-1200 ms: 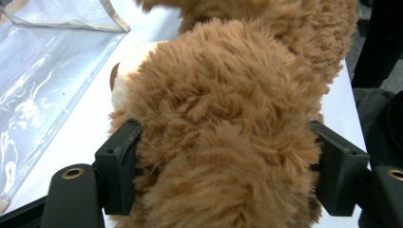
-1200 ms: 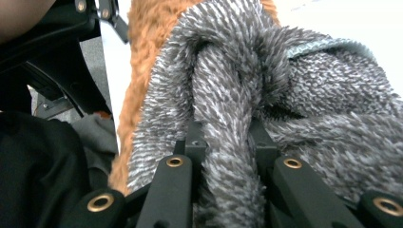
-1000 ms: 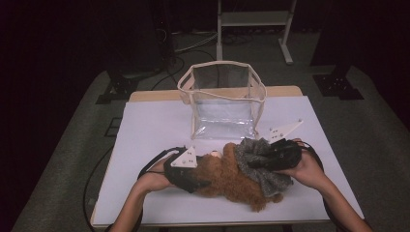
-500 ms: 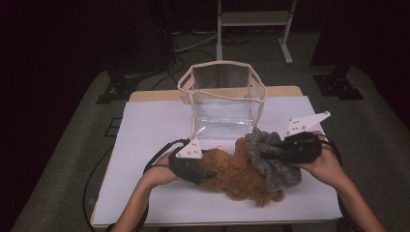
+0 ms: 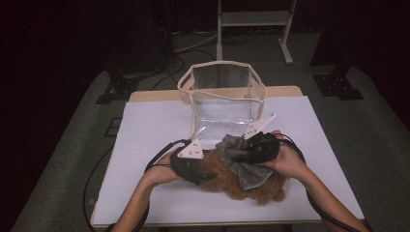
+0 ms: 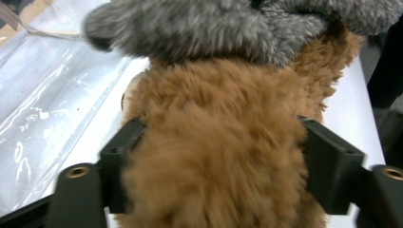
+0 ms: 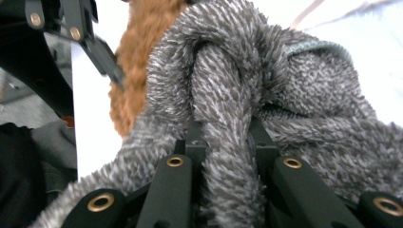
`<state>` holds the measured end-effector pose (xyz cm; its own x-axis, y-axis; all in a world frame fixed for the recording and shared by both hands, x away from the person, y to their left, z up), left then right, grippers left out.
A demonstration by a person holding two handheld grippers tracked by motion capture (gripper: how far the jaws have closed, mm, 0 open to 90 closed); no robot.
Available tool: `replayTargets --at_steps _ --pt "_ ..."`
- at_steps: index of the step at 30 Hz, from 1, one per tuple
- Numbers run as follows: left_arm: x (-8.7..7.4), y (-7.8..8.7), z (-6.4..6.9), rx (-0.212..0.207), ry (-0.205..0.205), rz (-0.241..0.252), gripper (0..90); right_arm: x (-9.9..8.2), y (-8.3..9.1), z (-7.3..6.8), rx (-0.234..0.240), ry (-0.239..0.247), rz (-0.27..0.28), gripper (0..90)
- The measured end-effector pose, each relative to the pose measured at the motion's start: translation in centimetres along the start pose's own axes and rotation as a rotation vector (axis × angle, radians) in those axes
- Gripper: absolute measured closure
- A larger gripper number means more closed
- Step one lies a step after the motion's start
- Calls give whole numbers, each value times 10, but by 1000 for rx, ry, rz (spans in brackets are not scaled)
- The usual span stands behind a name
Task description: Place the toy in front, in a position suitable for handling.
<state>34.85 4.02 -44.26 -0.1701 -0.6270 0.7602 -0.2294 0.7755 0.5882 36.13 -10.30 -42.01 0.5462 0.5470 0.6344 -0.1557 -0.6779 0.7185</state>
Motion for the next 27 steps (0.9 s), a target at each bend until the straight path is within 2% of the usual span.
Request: replayTargets --at_steps 1,2,3,5,6,10,11,14,16,17,18,19,21,24,26,27 --pt "0 0 0 0 0 0 185 0 0 0 0 0 0 754" --pt "-7 1 -2 6 12 13 157 -5 3 8 4 -33 15 756" --pt "-12 3 -2 10 19 11 126 -8 4 11 4 -45 19 756" --pt "-16 3 -2 9 21 13 114 -10 5 14 4 -54 26 757" --pt "-24 3 -1 3 31 31 104 -12 6 18 12 -64 35 758" --pt "-38 -3 1 -30 82 61 76 -14 6 17 17 -64 38 759" --pt "-38 -3 1 -30 82 61 67 -14 6 17 17 -64 38 759" --pt "-43 -11 2 -60 122 101 37 -16 8 16 12 -57 29 761" --pt "-44 -14 3 -68 120 104 32 -18 10 16 14 -59 26 761" --pt "-40 -17 3 -72 131 136 41 -18 10 16 16 -62 28 761" --pt "-40 -17 3 -72 131 136 111 -18 10 16 16 -62 28 761" --pt "-40 -16 2 -69 130 140 111 -18 10 16 16 -68 29 760" --pt "-34 -13 0 -50 135 162 195 -16 10 15 11 -63 27 760" --pt "-17 -6 -3 -19 95 190 256 -9 8 12 9 -64 36 759" --pt "-4 0 -6 0 61 183 279 1 7 10 29 -68 67 760" --pt "2 3 -8 9 44 163 284 6 7 9 42 -66 84 760"
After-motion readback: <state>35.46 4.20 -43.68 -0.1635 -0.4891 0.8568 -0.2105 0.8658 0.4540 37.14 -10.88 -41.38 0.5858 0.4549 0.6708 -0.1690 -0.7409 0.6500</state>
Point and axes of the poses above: each handheld gripper's, and its own axes: y roughly backward along the jaws, x roughly out of its top, z roughly to its right, the point moved 9 cm from there along -y, roughly forward along the jaws, and after that the axes turned 14 degrees about -y, right-handed, at the moved point
